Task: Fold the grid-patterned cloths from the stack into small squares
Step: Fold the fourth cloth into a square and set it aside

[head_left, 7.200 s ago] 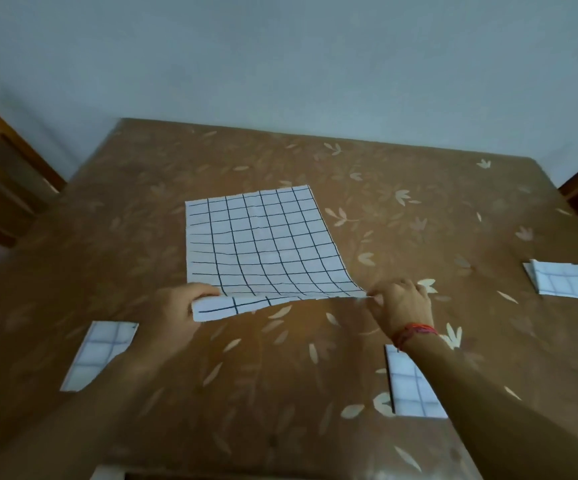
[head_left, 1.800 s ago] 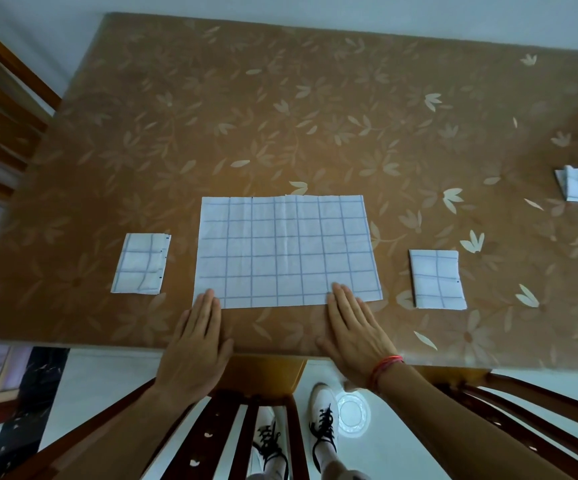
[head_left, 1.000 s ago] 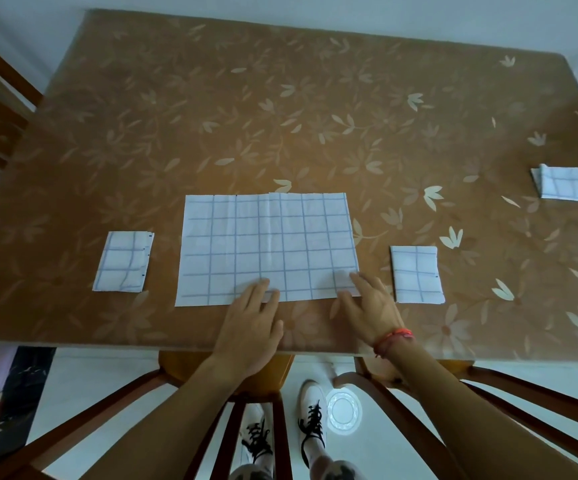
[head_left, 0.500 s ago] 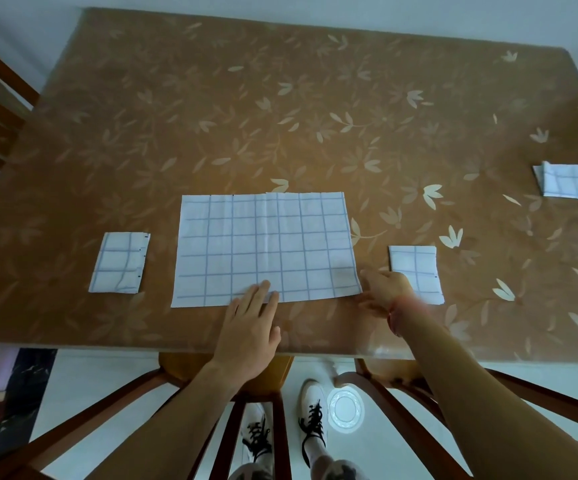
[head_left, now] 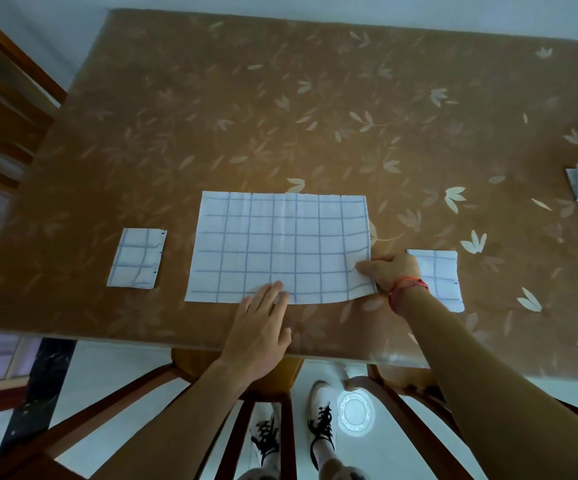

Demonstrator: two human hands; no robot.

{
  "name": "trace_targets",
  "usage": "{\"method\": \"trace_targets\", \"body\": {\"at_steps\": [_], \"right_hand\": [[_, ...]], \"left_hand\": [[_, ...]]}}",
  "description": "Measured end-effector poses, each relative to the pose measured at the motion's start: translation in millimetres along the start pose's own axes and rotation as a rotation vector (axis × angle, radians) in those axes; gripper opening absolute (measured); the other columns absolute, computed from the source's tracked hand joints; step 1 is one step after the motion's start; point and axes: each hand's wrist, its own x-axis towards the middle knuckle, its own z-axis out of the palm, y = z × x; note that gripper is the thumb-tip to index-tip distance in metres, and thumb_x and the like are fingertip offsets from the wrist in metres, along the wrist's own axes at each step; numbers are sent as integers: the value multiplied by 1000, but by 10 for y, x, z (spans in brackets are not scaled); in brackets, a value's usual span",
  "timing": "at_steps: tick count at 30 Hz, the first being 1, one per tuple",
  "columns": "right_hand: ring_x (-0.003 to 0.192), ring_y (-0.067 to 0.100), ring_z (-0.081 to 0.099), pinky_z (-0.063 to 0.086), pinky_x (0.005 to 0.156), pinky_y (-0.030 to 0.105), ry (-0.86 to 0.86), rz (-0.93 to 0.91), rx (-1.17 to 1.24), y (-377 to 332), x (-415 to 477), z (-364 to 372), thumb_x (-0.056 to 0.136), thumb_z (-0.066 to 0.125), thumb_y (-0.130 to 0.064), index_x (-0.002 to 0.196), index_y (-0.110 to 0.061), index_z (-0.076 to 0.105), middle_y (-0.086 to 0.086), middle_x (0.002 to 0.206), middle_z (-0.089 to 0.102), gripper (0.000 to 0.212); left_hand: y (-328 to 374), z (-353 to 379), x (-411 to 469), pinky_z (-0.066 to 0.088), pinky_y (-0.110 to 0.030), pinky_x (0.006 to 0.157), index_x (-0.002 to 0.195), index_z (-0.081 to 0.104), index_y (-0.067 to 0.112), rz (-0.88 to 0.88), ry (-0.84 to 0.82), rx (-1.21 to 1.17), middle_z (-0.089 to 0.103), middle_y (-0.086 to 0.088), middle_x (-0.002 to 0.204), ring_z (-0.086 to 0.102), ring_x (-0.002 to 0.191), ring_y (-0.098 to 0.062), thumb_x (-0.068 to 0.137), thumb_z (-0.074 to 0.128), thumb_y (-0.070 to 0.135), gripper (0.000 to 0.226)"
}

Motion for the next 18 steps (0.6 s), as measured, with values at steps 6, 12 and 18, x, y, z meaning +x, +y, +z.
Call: {"method": "trace_targets", "body": {"at_steps": [6, 12, 18], "right_hand": [[55, 22, 62, 57, 52, 32, -52, 84, 159, 128, -221, -79, 74, 75, -5, 72, -4, 63, 12, 71, 64, 12], [32, 15, 43, 45, 44, 25, -144, 138, 390, 333, -529, -38, 73, 73, 1, 66, -2, 60, 4, 40, 48, 16], [41, 15, 49, 48, 49, 27, -324, 77, 416, 348, -796, 87, 78, 68, -1, 74, -5, 60, 6, 51, 50, 10]], "left_hand": [[-6, -37, 79, 26, -49, 116, 142, 40, 11, 21, -24, 122, 37, -10, 151, 30, 142, -25, 85, 62, 39, 67], [193, -91, 238, 21, -50, 116, 147, 34, 9, -22, -38, 209, 33, -15, 153, 26, 144, -30, 86, 60, 45, 75], [509, -149, 158, 24, -37, 116, 152, 20, 17, 1, -44, -7, 27, -8, 156, 22, 144, -24, 96, 48, 31, 64]]}}
